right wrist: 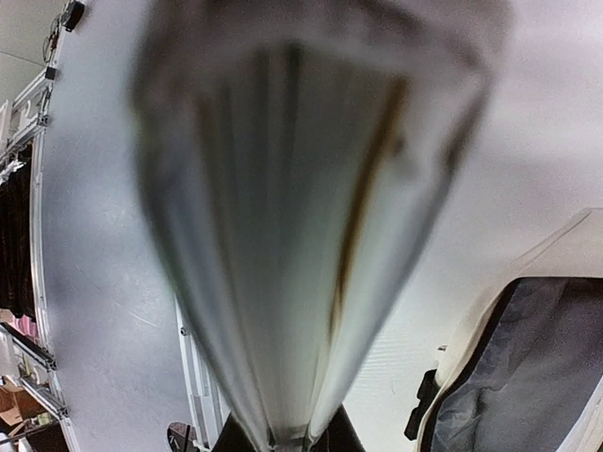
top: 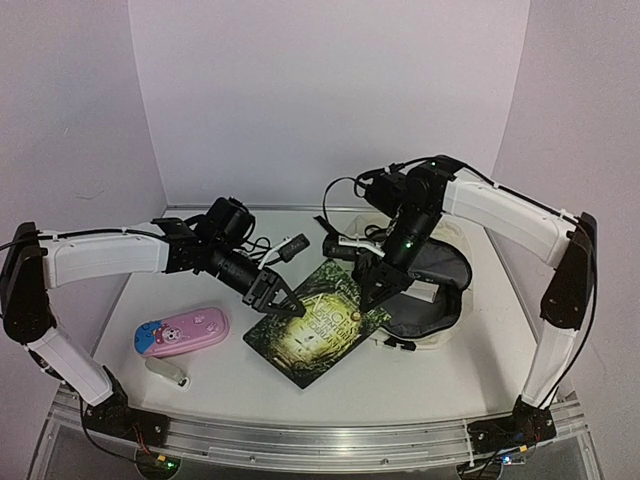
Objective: Pack the student bag
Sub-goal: Pick up the book from the center of the board.
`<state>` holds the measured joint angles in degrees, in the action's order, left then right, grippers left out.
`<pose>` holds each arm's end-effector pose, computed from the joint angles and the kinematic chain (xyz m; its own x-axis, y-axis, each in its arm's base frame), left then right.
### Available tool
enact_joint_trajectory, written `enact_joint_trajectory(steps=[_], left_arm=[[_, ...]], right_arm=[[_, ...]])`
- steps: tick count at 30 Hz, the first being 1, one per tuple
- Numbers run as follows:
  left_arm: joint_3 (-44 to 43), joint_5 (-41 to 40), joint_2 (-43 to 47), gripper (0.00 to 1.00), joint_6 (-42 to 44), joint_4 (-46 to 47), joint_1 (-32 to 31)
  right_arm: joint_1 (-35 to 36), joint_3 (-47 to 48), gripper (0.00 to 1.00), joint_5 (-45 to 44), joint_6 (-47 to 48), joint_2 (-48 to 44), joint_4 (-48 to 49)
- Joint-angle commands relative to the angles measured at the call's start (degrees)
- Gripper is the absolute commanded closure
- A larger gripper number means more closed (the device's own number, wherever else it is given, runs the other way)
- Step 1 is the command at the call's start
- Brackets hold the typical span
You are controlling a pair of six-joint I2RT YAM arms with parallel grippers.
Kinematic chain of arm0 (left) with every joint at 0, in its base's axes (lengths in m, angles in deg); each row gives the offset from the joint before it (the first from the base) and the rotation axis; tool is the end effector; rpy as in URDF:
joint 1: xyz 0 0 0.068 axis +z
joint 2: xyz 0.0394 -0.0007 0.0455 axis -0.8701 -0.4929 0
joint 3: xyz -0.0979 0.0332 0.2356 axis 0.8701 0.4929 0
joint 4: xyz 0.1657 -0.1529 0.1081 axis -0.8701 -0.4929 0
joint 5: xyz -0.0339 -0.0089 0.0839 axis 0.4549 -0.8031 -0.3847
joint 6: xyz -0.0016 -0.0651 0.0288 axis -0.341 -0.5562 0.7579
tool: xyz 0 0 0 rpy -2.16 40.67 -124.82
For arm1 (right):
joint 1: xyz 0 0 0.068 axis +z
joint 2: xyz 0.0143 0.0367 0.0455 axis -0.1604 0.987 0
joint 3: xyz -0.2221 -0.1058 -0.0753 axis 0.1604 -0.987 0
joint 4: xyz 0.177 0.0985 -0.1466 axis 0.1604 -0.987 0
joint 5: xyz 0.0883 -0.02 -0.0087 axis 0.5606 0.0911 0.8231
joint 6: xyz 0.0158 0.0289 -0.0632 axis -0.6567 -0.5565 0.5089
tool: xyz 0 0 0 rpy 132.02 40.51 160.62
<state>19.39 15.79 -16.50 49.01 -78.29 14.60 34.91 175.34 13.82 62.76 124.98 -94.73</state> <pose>0.1948 -0.2658 0.2420 -0.6091 0.5109 -0.6067 0.7520 0.1290 -0.6464 0.2254 0.2715 0.2867 -0.1603 -0.8225 -0.5457 -0.9250 -0.0678 0.3739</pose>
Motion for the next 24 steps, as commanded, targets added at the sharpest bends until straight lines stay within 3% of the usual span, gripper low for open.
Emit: enact_joint_trajectory(steps=[1,4,6,8,9,12,15,20,24], left_arm=[[0.56,4.94,-0.06,0.82,-1.27,5.97,-0.35],[1.54,4.79,0.79,0.99,-2.65,8.89,-0.28],[2.22,3.74,2.24,1.0,-4.06,10.69,-0.08],[3.36,2.21,4.15,1.0,-5.93,13.01,0.86],[4.41,1.8,5.34,1.0,-7.63,16.01,2.31],[8.95,-0.28,9.84,1.0,-14.97,25.97,7.25],[13.46,-5.17,14.87,1.0,-22.36,36.17,11.21],[16.72,-20.78,21.55,1.0,-28.4,45.38,12.03],[20.5,-33.24,25.94,1.0,-35.17,54.42,12.06]], right_arm=[[0.38,5.03,0.97,3.09,2.67,0.19,-4.75],[0.28,7.61,0.86,2.58,0.92,0.44,-4.42],[-0.25,10.01,0.74,2.71,-1.2,0.78,-4.11],[-2.07,13.41,0.42,4.15,-3.35,1.17,-3.82],[-3.52,14.93,0.32,6.2,-5.11,1.23,-3.45],[-9.68,17.93,0.14,13.87,-14.01,0.73,2.71],[-14.49,14.82,0.09,17.71,-27.31,-1.71,16.71],[-15.03,-0.82,0.04,11.6,-47.77,-8.75,43.39],[-15.05,-5.39,0.04,13.49,-62.86,-7.63,59.22]])
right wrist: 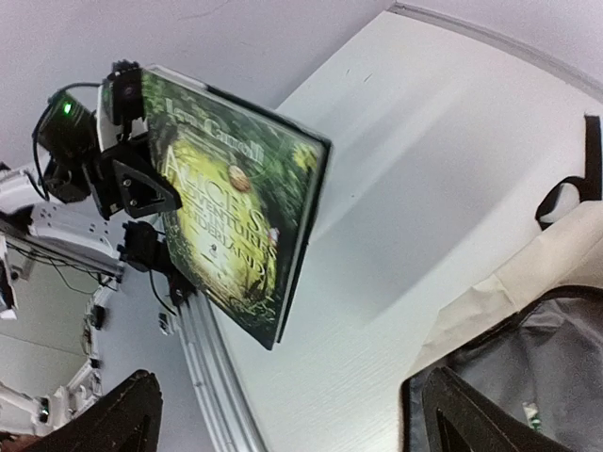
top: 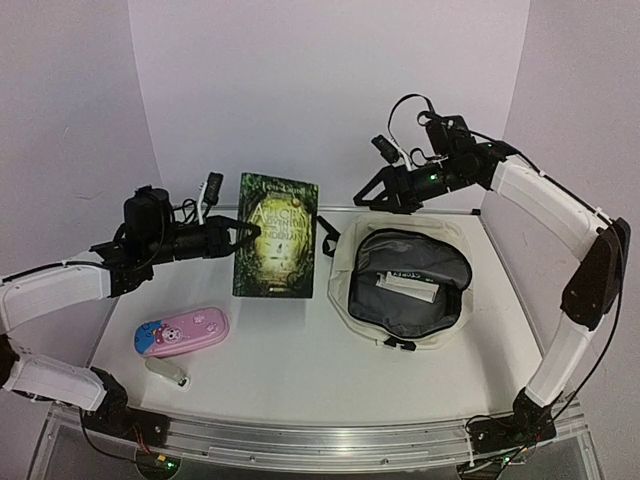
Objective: Pack the student bag
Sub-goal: Pick up the book from the center of the board.
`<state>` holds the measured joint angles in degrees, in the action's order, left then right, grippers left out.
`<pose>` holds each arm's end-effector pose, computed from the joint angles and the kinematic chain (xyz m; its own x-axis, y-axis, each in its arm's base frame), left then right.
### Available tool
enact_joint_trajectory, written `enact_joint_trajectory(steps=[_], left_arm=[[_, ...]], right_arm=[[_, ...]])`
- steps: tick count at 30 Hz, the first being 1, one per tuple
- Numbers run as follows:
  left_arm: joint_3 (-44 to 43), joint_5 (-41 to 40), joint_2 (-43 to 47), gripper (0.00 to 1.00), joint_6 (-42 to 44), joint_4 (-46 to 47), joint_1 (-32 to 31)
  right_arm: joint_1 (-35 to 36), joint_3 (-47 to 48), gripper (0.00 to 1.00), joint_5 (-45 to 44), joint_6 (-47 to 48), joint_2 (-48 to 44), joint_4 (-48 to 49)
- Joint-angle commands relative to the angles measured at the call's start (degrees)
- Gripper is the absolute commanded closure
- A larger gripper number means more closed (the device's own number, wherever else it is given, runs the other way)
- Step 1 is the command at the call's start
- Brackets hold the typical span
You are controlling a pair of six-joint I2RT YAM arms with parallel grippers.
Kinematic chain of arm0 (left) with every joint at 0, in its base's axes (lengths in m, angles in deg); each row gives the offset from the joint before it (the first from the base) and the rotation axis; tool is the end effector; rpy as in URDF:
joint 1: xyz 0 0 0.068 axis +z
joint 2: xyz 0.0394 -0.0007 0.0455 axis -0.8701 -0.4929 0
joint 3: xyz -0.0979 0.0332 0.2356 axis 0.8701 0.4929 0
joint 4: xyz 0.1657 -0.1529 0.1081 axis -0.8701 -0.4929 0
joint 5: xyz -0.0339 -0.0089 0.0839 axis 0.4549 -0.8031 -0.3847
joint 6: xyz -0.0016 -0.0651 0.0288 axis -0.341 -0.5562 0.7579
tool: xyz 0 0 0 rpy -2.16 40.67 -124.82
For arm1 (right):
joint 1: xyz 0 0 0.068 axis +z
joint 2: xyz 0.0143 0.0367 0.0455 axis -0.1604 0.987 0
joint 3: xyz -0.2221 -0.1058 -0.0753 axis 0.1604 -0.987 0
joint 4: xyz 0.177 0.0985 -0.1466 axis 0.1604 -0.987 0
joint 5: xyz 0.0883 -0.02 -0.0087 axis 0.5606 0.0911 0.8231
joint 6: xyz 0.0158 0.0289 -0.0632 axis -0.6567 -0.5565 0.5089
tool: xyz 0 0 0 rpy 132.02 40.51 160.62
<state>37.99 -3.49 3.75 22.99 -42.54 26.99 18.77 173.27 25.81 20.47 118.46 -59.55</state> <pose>0.2237 -0.1844 0.2919 -0.6084 -0.1612 -0.7770 0.6756 0.4084 -0.6138 0.3147 0.2198 0.3585 -0.6093 -0.2816 -0.7413 -0.7915 0.2725 0.5471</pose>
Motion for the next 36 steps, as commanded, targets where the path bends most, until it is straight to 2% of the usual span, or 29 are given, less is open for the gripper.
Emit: enact_joint_trajectory(steps=[1,3,7,16,22,28,31,35,36], left_arm=[[3.65,-16.31,6.59,1.0,-10.57,22.24,-0.28],[7.23,-22.56,8.17,1.0,-14.12,29.48,-0.23],[11.96,-29.16,8.49,1.0,-17.52,41.33,-0.25],[14.36,-32.54,3.21,1.0,-22.21,59.16,-0.35],[12.73,-31.52,-0.5,1.0,-24.38,62.64,-0.7],[12.32,-31.49,-7.17,1.0,-29.12,70.31,-1.74],[12.09,-31.49,-9.25,1.0,-30.29,72.22,-2.22],[12.47,-31.76,-9.28,0.99,-30.68,71.12,-2.46],[12.75,-31.99,-8.69,0.95,-30.71,69.69,-2.47]], right_arm=[[1.11,-5.68,0.03,2.12,-25.91,-0.77,28.59],[1.61,-8.79,0.03,2.09,-31.78,0.25,37.42],[5.11,-9.77,0.02,0.98,-34.61,2.46,42.58],[12.73,-8.01,0.02,1.12,-42.67,9.05,51.09],[13.74,-7.92,0.09,1.67,-54.62,12.81,65.98],[15.05,-3.99,0.3,2.37,-57.79,15.34,70.9],[15.06,-3.72,0.48,2.67,-58.62,15.84,72.24],[14.91,-3.58,0.8,3.52,-58.55,15.38,72.63],[14.84,-3.71,0.86,3.76,-58.56,15.11,72.64]])
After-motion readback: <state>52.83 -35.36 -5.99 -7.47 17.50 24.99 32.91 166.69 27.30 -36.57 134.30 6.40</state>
